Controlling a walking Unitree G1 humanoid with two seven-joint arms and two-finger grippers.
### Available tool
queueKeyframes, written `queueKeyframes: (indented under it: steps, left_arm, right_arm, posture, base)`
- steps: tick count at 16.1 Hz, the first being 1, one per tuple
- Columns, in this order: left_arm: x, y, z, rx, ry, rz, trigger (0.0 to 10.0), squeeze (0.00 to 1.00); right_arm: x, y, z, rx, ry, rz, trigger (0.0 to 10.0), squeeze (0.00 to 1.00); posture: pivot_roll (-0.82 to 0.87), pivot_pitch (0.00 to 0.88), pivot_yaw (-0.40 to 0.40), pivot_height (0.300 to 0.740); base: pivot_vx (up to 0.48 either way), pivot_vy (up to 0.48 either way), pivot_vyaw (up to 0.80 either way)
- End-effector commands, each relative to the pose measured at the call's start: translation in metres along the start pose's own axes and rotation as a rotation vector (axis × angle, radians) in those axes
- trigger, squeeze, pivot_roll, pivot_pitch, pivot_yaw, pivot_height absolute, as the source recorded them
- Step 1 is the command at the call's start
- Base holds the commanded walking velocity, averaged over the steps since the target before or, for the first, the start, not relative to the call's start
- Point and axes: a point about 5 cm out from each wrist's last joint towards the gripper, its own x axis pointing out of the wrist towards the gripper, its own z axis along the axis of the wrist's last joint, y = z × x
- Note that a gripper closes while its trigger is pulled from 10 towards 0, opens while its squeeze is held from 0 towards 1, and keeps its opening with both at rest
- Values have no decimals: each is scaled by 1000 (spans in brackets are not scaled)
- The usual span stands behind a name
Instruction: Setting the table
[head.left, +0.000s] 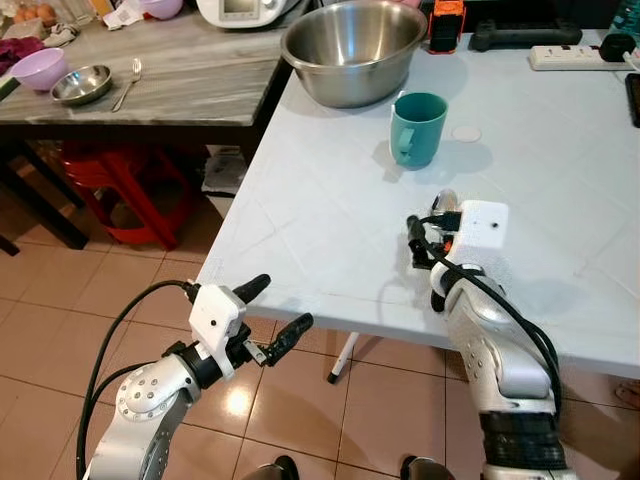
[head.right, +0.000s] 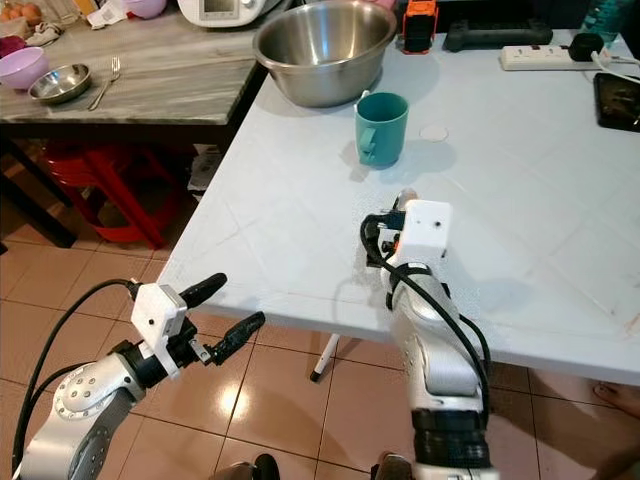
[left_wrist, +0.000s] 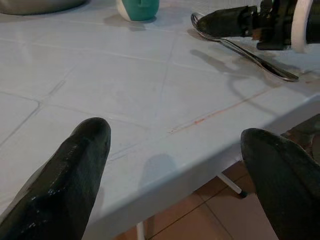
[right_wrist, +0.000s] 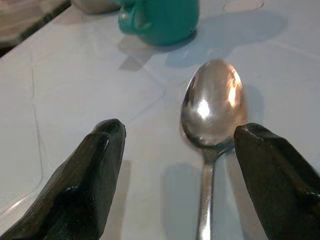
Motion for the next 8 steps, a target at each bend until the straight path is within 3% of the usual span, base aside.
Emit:
queueKeyframes:
  steps: [1,2,8]
  left_arm:
    - [-4,3,-3,6,17,2,10000,0]
    - [-5,2,-3,5,17,2,10000,0]
    - [-3,-3,-2,-12,7,-48,10000,0]
  right_arm:
    - [1,5,-4,0,35,5,3608,0]
    - [1,5,-7,0,55,1,0,0]
    - [-7,-6,-32,7,185,-82,0,0]
  posture:
    - [-148,179,116,740]
    - [-147,178,115,740]
    - [-149,183,112,740]
  base:
    - [0,0,0]
    - [0,0,0]
    - [0,0,0]
